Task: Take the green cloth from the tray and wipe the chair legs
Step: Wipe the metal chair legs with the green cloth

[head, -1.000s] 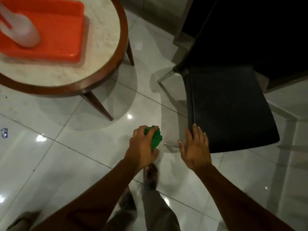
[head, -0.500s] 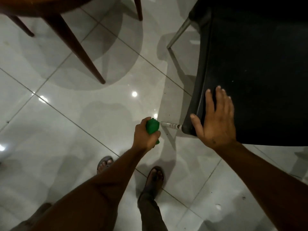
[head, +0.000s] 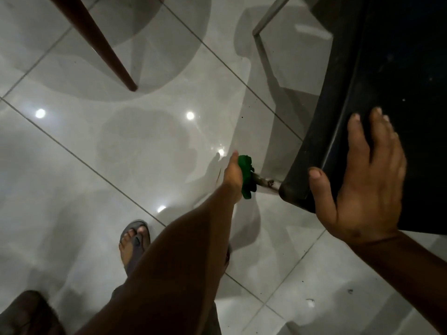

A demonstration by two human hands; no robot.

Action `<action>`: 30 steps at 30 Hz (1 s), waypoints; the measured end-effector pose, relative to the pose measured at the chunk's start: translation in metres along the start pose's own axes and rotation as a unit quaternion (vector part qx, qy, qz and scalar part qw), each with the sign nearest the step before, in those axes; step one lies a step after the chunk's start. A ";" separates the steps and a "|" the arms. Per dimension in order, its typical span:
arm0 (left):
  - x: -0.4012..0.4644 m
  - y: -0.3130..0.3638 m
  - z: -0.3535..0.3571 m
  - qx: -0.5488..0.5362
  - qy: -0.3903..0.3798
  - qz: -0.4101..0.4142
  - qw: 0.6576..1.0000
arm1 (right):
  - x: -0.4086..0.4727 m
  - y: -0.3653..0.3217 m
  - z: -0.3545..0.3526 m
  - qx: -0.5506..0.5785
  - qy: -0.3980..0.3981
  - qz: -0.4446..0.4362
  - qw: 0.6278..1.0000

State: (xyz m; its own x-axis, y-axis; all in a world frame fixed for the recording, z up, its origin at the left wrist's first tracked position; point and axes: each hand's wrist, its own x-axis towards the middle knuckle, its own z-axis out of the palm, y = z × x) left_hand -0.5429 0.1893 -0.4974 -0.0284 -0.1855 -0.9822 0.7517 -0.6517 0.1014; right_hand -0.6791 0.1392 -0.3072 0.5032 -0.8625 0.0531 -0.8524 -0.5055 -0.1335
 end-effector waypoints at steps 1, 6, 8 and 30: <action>-0.003 0.000 0.002 -0.015 0.003 -0.011 1.000 | 0.000 0.000 0.000 -0.002 -0.001 -0.002 1.000; -0.053 -0.005 0.011 -0.034 0.014 -0.006 0.999 | 0.000 -0.002 0.000 -0.004 -0.004 0.003 1.000; -0.062 -0.007 0.012 -0.049 -0.009 -0.019 0.999 | 0.001 -0.002 0.000 -0.009 -0.005 0.002 1.000; -0.047 0.014 0.022 0.105 0.017 0.001 0.994 | 0.001 0.001 0.001 -0.004 0.009 -0.012 1.000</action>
State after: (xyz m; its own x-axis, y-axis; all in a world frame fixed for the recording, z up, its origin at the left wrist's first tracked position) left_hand -0.5454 0.1726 -0.4464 -0.0019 -0.1647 -0.9863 0.5977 -0.7909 0.1309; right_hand -0.6793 0.1382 -0.3085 0.5209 -0.8504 0.0735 -0.8414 -0.5261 -0.1239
